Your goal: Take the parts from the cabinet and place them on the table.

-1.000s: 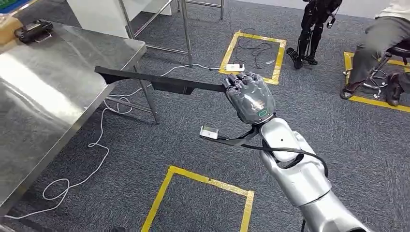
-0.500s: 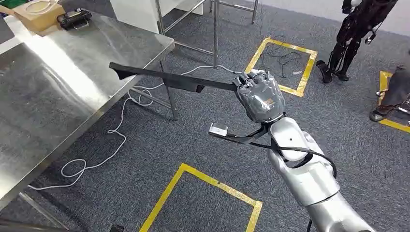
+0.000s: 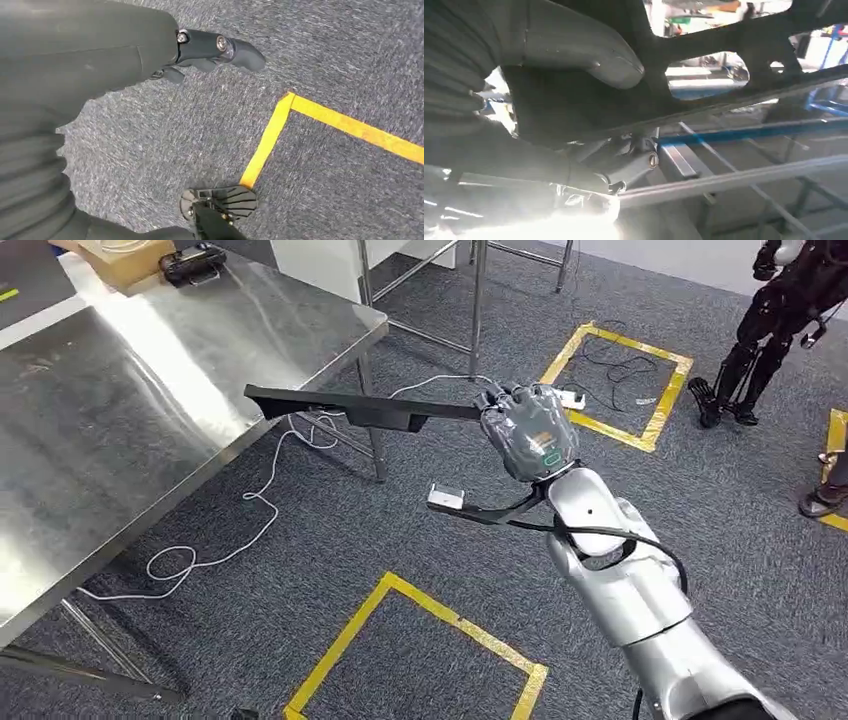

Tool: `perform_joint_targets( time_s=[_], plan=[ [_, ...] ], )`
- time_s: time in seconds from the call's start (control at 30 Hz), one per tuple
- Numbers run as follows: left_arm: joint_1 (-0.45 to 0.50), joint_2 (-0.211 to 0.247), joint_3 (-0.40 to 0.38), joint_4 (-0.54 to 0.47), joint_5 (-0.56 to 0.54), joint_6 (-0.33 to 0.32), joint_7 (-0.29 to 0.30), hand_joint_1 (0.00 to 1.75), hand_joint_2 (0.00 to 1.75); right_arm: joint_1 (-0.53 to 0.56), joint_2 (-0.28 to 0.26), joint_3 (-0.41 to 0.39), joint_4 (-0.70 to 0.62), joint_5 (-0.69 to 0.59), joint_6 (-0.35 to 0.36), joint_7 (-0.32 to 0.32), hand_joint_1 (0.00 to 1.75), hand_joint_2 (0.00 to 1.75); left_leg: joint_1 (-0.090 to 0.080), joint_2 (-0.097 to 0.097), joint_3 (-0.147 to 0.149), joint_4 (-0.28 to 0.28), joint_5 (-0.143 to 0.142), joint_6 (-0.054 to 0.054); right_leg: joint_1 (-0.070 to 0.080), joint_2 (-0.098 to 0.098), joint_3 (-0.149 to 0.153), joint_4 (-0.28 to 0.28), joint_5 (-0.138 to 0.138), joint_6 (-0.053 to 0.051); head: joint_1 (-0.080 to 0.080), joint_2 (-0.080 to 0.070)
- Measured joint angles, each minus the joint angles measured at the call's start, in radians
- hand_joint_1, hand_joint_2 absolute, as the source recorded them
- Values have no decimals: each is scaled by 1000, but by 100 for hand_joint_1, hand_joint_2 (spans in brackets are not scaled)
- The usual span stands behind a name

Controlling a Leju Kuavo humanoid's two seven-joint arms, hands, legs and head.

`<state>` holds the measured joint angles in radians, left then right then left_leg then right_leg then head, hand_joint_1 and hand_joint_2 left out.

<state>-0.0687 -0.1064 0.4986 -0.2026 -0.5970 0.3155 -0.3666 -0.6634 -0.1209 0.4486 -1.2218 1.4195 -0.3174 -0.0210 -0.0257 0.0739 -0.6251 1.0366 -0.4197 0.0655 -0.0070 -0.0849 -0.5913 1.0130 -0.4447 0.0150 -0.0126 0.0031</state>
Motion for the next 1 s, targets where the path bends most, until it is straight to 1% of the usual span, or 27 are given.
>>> perform_joint_targets(
  time_s=[0.07, 0.1, 0.13, 0.17, 0.2, 0.27, 0.3, 0.33, 0.37, 0.4, 0.43, 0.47, 0.5, 0.57, 0.6, 0.63, 0.67, 0.7, 0.73, 0.77, 0.8, 0.83, 0.87, 0.9, 0.93, 0.97, 1.0],
  plan=[
    [1, 1, 1, 0, 0, 0, 1, 0, 175, -1, 16, 6, 10, 10, -2, 5, 175, 175, -3, -21, -4, -3, 2, 3, 1, -23, 6, -8, 0, 1, 0, 0],
    [3, 1, 3, 0, 0, 0, 1, 0, 175, -4, 26, 8, 12, 14, -2, 7, 175, 175, -1, -34, 11, -28, 12, 11, 8, -29, 15, -14, 0, 4, 0, 0],
    [5, -2, 3, 0, 0, 0, 1, 0, 175, -7, 28, 10, 16, 16, -2, 8, 175, 175, 10, -45, 28, -49, 25, 6, 6, 10, 1, 3, -10, 5, 4, 0],
    [3, -2, 3, 0, 0, 0, 1, 0, 175, -10, 28, 13, 18, 16, -4, 8, 175, 175, 11, -55, 30, -55, 31, 13, 4, 52, -14, 46, -30, 1, 0, 0],
    [-1, -2, 3, 0, 0, 0, 1, 0, 175, -11, 28, 15, 21, 16, -5, 8, 175, 175, 12, -65, 28, -55, 31, 14, 1, 71, -46, 112, -56, -4, 5, 0],
    [-3, -3, 3, 0, 0, 0, 1, 0, 175, -6, 28, 18, 31, 16, -5, 10, 175, 175, 12, -95, 25, -54, 32, 13, -4, 80, -135, 282, -114, -4, 6, 0],
    [-2, -3, 4, 0, 0, 0, 1, 0, 175, -5, 28, 20, 35, 16, -5, 10, 175, 175, 13, -110, 25, -54, 33, 12, -6, 80, -153, 312, -114, 3, 6, 0],
    [1, -4, 4, 0, 0, 0, 2, 0, 175, -5, 28, 22, 39, 16, -5, 10, 175, 175, 13, -123, 26, -54, 33, 11, -7, 80, -146, 287, -95, 14, 6, 0],
    [2, -5, 5, 0, 0, 0, 2, 0, 175, -5, 26, 22, 42, 16, -5, 10, 175, 175, 15, -138, 27, -52, 33, 9, -9, 82, -116, 217, -58, 28, 7, 0],
    [2, -6, 5, 0, 0, 0, 1, 0, 175, -6, 26, 23, 44, 16, -5, 10, 175, 175, 17, -150, 27, -48, 31, 4, -14, 90, -75, 121, -16, 40, 6, 0],
    [1, -6, 6, 0, 0, 0, 0, 0, 175, -6, 27, 25, 46, 16, -5, 10, 175, 175, 18, -161, 24, -40, 26, -3, -21, 115, -33, 25, 21, 50, 7, 0],
    [0, -5, 6, 0, 0, 0, -2, 0, 175, -7, 29, 27, 48, 16, -5, 10, 175, 175, 11, -169, 13, -28, 20, -13, -21, 130, -14, -2, 20, 42, 8, 0],
    [0, -5, 8, 0, 0, 0, -4, 0, 175, -9, 36, 29, 49, 16, -5, 11, 175, 175, 13, -177, 5, -21, 19, -16, -22, 118, -17, -5, 23, 27, 7, 0],
    [5, -5, 12, 0, -5, -2, -5, 0, 175, -9, 42, 34, 50, 18, -5, 17, 175, 175, 19, -186, 1, -22, 20, -21, -12, 108, -16, -3, 23, 12, 8, 0],
    [7, -1, 12, 0, -10, -2, -5, 0, 175, -9, 45, 35, 50, 19, -4, 20, 175, 175, 20, -191, -3, -18, 18, -24, -21, 99, -15, -7, 24, 6, 7, 0],
    [9, 2, 13, 0, -12, -5, -5, 0, 175, -9, 47, 35, 50, 20, -4, 21, 175, 175, 20, -172, -5, -7, 9, -28, -22, 93, -12, -9, 25, 1, 8, 0],
    [8, 0, 12, 0, -15, -8, -5, 0, 175, -7, 47, 35, 50, 21, -4, 22, 175, 175, 18, -130, -20, 26, -15, -37, -23, 87, -10, -9, 23, -10, -4, 0],
    [6, 0, 12, 0, -19, -10, -4, 0, 175, -7, 46, 35, 50, 21, -4, 23, 175, 175, 23, -104, -50, 88, -50, -45, -21, 81, -10, -9, 22, -15, -6, 0],
    [5, 0, 12, 0, -23, -11, -2, 0, 175, -6, 44, 34, 50, 21, -4, 26, 175, 175, 28, -87, -95, 178, -91, -51, -18, 73, -10, -9, 21, -17, -6, 0],
    [5, 0, 12, 0, -23, -11, -2, 0, 175, -3, 43, 34, 50, 22, -4, 29, 175, 175, 31, -79, -132, 252, -117, -55, -17, 63, -10, -9, 20, -19, -6, 0],
    [6, -1, 12, 0, -25, -12, -1, 0, 175, 2, 42, 33, 50, 23, -4, 31, 175, 175, 36, -77, -159, 300, -124, -58, -15, 54, -10, -8, 18, -20, -6, 0],
    [6, -1, 12, 0, -26, -12, 0, 0, 175, 7, 42, 32, 50, 23, -4, 31, 175, 175, 38, -76, -159, 291, -106, -58, -15, 46, -9, -8, 18, -21, -7, 0],
    [6, -1, 12, 0, -27, -12, 2, 0, 175, 10, 42, 32, 50, 24, -4, 31, 175, 175, 38, -74, -133, 235, -69, -56, -14, 38, -7, -8, 16, -21, -6, 0],
    [5, 0, 12, 0, -27, -11, 2, 0, 175, 10, 42, 31, 50, 24, -4, 31, 175, 175, 38, -70, -99, 167, -33, -51, -14, 32, -5, -9, 14, -19, -7, 0],
    [5, 1, 12, 0, -27, -11, 2, 0, 175, 10, 41, 29, 47, 24, -4, 32, 175, 175, 32, -40, -33, 45, 20, -39, -12, 24, 1, -9, 11, -19, -6, 0],
    [2, 4, 13, 0, -27, -10, 2, 0, 175, 10, 40, 24, 46, 23, -4, 32, 175, 175, 20, 6, -2, -11, 18, -30, -11, 17, 4, -11, 10, -17, -5, 0],
    [-1, 5, 13, 0, -27, -10, 2, 0, 175, 9, 36, 18, 46, 22, -4, 34, 175, 175, 13, 3, -2, -13, 13, -27, -1, 8, 3, -12, 8, -12, -5, 0]
  ],
)
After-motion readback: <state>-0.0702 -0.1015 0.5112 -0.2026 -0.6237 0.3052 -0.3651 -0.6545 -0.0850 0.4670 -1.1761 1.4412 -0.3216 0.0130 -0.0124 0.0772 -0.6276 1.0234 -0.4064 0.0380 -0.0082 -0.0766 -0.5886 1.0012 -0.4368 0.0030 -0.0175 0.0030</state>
